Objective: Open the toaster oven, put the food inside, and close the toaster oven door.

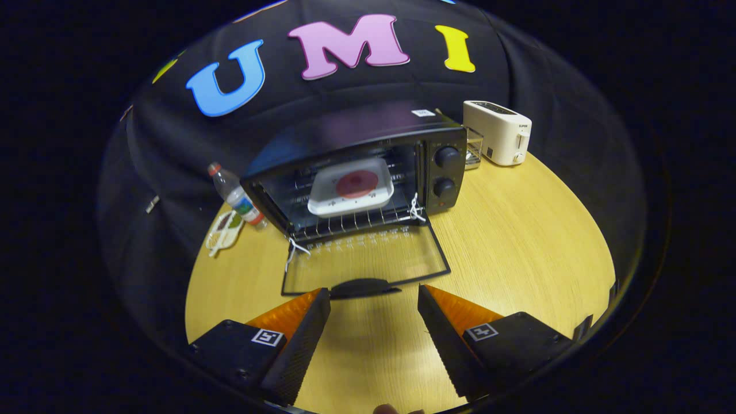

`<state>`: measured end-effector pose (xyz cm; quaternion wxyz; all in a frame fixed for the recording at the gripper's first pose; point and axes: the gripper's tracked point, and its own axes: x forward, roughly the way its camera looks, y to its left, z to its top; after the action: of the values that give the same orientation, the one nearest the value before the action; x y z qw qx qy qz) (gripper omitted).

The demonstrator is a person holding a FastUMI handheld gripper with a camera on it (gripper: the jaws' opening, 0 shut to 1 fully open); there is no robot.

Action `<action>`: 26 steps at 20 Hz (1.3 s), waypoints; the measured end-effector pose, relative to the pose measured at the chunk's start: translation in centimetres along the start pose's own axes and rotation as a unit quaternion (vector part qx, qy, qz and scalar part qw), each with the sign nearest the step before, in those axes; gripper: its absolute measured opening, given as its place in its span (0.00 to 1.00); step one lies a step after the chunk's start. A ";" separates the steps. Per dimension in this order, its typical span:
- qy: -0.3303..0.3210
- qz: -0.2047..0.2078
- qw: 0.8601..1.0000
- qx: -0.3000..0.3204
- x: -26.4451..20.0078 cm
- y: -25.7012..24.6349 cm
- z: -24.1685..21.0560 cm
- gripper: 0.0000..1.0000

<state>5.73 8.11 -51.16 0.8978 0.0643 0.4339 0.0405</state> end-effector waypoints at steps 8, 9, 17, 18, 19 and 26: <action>0.061 -0.010 0.998 -0.033 4.6 1.3 -3.8 0.99; 0.067 -0.015 0.997 -0.035 5.4 1.3 -4.1 0.99; 0.099 -0.042 0.994 -0.017 9.7 1.2 -4.9 1.00; 0.104 -0.044 0.993 -0.021 10.0 1.3 -5.2 1.00; 0.105 -0.046 0.993 -0.029 10.4 1.3 -5.1 1.00; 0.074 -0.051 0.994 -0.066 9.7 1.3 -4.4 0.99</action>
<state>8.31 10.98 -61.19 0.8662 -0.0206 0.4985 0.0277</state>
